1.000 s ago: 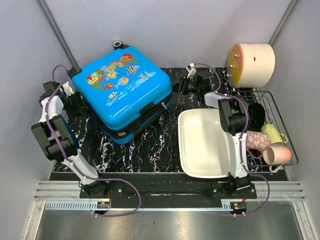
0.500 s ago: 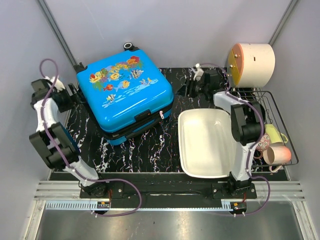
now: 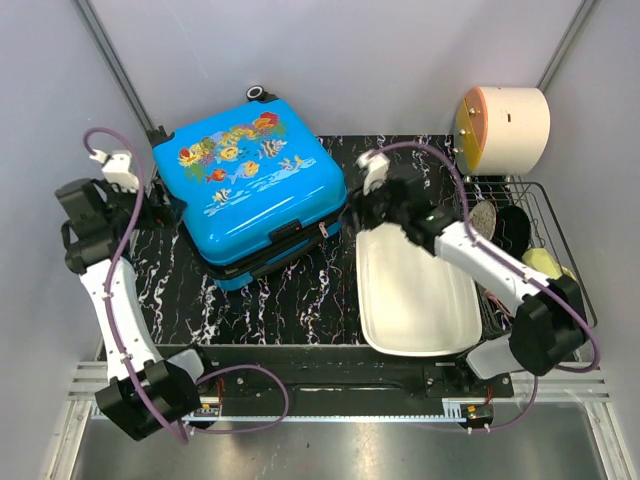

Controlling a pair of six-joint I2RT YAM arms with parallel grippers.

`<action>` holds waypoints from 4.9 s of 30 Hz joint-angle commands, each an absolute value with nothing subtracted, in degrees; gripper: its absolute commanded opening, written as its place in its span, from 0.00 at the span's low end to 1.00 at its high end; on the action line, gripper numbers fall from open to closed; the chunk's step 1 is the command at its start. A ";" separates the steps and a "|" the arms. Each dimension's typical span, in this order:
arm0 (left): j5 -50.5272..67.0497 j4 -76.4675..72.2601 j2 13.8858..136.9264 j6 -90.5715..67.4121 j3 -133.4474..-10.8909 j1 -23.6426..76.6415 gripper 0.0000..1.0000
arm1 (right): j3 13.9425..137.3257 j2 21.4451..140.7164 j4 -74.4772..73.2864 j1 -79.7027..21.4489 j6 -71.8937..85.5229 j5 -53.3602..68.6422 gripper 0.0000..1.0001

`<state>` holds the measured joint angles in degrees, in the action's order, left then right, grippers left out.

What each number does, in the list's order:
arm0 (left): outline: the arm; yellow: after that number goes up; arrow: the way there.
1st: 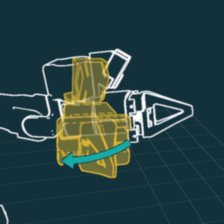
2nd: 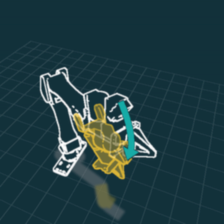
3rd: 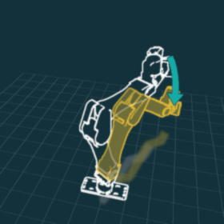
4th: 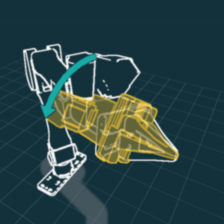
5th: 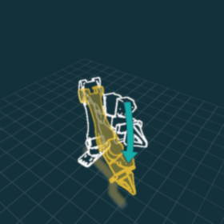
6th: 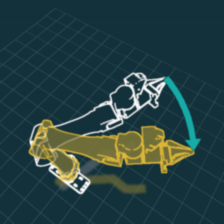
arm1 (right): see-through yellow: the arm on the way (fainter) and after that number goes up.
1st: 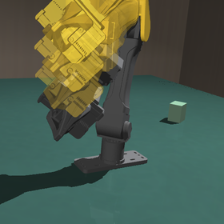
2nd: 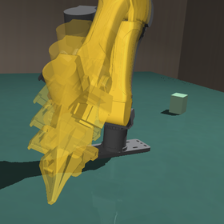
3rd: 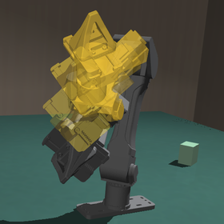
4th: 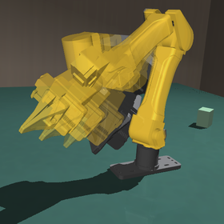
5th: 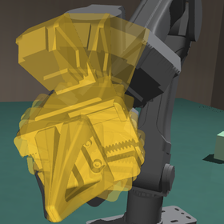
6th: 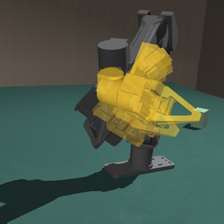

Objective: Open, take out, and arrange the luggage

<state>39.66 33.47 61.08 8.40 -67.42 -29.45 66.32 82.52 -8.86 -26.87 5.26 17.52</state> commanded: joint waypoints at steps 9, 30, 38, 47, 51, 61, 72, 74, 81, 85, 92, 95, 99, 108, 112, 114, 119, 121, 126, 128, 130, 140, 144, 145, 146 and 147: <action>42.37 33.49 52.12 6.86 -57.04 -23.99 0.89 | 65.03 91.13 -4.40 -52.64 -1.50 -19.59 0.53; 48.59 41.03 50.54 15.45 -58.00 -23.65 0.89 | 67.86 95.73 -2.11 -50.46 -2.37 -17.63 0.00; 54.06 61.68 51.77 47.96 -59.86 -11.90 0.86 | 66.88 94.13 -2.20 -39.03 -0.35 8.07 0.00; 43.60 53.55 52.38 51.95 -54.85 9.02 0.82 | 65.31 94.66 3.60 -36.83 2.64 17.49 0.00; 33.88 42.04 53.43 45.63 -51.17 18.26 0.79 | 63.81 93.52 4.22 -35.77 2.63 17.14 0.00; 16.98 25.41 63.27 37.01 -47.03 34.45 0.67 | 64.07 94.66 3.78 -34.72 5.01 13.27 0.00; 2.83 15.03 76.88 35.16 -45.62 36.39 0.68 | 63.54 94.75 4.04 -34.72 6.85 11.52 0.00; 1.41 14.94 78.39 35.25 -45.44 36.56 0.68 | 63.46 94.75 4.04 -34.63 6.94 10.73 0.00; 0.61 17.57 80.07 36.56 -42.63 37.00 0.50 | 62.93 94.13 3.96 -34.45 6.42 9.50 0.00; -2.09 20.39 79.37 36.83 -40.35 37.00 0.46 | 62.23 93.60 3.78 -33.58 5.98 7.91 0.00; -15.37 13.63 76.90 31.03 -37.70 37.61 0.73 | 61.61 93.60 3.96 -33.22 8.26 9.40 0.00; -19.15 12.14 78.66 29.89 -38.23 38.67 0.74 | 61.70 93.78 3.96 -33.22 8.61 9.49 0.00; -23.36 10.81 82.43 28.92 -37.88 38.76 0.82 | 61.70 93.52 3.87 -33.22 8.61 9.41 0.00; -24.01 15.90 83.75 27.17 -41.22 41.31 0.77 | 60.73 92.55 3.69 -33.22 9.05 9.84 0.00; -20.40 17.92 85.78 27.07 -40.08 41.22 0.49 | 60.56 92.20 3.60 -33.22 8.44 9.41 0.00; -19.08 18.63 85.17 27.33 -38.24 41.13 0.41 | 60.47 91.67 3.43 -32.96 7.30 8.70 0.00; -16.70 22.67 79.73 29.53 -34.20 40.96 0.20 | 59.59 90.00 2.73 -30.24 5.11 7.65 0.00; -17.23 23.99 77.10 31.19 -33.23 40.52 0.13 | 59.07 89.56 2.72 -28.14 4.14 7.56 0.00; -17.40 26.36 73.13 34.27 -30.41 39.03 0.00 | 58.27 89.03 2.72 -24.09 -1.48 9.57 0.00; -17.05 27.42 71.90 35.06 -29.71 37.97 0.00 | 58.27 89.47 3.34 -22.42 -4.11 10.89 0.00; -16.70 27.86 71.19 36.21 -29.18 37.10 0.00 | 58.18 90.08 5.53 -21.62 -6.05 12.12 0.00; -15.56 28.74 69.52 39.64 -28.56 36.83 0.00 | 66.17 99.05 10.58 -20.04 -11.50 31.96 0.00; -15.03 29.53 69.96 38.94 -29.97 36.83 0.00 | 64.53 96.60 10.10 -19.78 -8.72 42.35 0.34; -14.94 29.53 70.05 38.85 -30.14 36.83 0.00 | 63.64 95.81 11.59 -19.86 -2.96 44.97 0.40; -14.94 29.62 70.14 38.67 -30.23 36.83 0.00 | 62.94 95.45 13.25 -19.95 -0.81 45.70 0.49; -14.94 29.79 70.31 38.58 -30.23 36.83 0.00 | 61.36 95.28 13.79 -20.65 0.95 45.62 0.53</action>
